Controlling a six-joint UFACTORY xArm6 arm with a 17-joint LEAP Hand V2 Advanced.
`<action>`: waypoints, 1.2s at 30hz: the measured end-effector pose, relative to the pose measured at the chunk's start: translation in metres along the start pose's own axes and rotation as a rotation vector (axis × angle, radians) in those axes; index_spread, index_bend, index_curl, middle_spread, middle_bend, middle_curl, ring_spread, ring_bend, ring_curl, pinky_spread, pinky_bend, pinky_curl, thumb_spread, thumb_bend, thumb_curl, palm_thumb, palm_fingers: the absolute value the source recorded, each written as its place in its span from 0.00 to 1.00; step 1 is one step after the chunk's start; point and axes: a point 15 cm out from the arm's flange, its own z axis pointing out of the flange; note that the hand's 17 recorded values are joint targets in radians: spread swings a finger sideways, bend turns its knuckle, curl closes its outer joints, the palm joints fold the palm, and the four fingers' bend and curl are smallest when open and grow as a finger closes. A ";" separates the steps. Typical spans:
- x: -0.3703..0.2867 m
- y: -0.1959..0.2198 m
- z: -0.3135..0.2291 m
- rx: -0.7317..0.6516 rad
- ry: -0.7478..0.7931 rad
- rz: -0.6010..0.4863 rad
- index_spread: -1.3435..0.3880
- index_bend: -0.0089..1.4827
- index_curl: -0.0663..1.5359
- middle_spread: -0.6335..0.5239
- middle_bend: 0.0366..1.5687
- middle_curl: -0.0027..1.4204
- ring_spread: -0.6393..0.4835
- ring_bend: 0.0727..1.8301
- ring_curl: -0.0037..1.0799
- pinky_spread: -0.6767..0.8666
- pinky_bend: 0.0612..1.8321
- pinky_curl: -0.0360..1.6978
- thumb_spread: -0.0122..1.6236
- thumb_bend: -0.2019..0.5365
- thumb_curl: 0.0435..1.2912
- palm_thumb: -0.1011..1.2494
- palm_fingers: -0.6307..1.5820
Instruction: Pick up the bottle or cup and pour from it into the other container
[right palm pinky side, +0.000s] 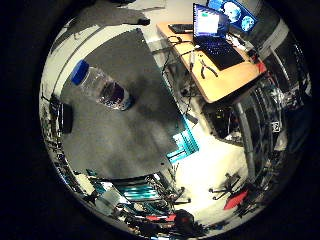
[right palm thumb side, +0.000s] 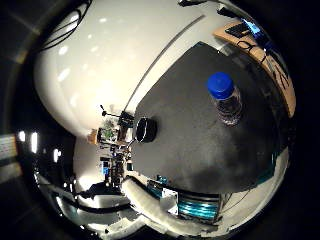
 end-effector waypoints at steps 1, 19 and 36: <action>0.003 -0.001 0.004 0.023 -0.028 0.006 0.60 0.11 0.20 0.57 0.20 0.24 0.63 0.35 0.16 0.69 0.60 0.02 0.63 0.24 0.17 0.22 0.31; 0.066 0.006 0.059 0.303 -0.355 0.149 0.64 0.11 0.20 0.56 0.22 0.24 0.62 0.38 0.19 0.69 0.62 0.02 0.63 0.24 0.19 0.30 0.35; 0.059 0.014 0.115 0.279 -0.504 0.164 0.65 0.11 0.21 0.53 0.26 0.25 0.59 0.41 0.19 0.69 0.64 0.02 0.64 0.24 0.20 0.36 0.37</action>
